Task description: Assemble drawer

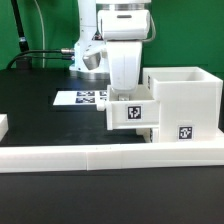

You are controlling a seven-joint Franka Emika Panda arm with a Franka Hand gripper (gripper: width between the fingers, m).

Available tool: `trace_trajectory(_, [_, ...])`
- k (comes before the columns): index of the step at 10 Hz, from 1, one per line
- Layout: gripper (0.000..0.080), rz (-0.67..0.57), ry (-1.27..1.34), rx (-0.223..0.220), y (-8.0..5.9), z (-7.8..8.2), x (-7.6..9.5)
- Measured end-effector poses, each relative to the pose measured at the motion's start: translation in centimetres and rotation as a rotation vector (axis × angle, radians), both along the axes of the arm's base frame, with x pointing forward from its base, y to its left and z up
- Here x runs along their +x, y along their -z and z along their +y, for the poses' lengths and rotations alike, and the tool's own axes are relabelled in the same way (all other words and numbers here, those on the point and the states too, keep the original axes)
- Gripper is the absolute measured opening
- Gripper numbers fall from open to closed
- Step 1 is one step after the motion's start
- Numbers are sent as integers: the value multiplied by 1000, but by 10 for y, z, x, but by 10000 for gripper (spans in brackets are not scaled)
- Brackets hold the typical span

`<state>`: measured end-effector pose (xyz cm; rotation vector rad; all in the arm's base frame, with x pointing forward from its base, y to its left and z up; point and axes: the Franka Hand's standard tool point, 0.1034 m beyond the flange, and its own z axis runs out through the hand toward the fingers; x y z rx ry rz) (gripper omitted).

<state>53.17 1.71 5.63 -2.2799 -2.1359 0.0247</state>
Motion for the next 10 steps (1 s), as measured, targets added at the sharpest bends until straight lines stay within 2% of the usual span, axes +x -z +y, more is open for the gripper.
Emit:
trace_trajectory(9, [59, -6, -58, -8, 0, 2, 4])
trace_trajectory(10, [304, -5, -58, -8, 0, 2, 4])
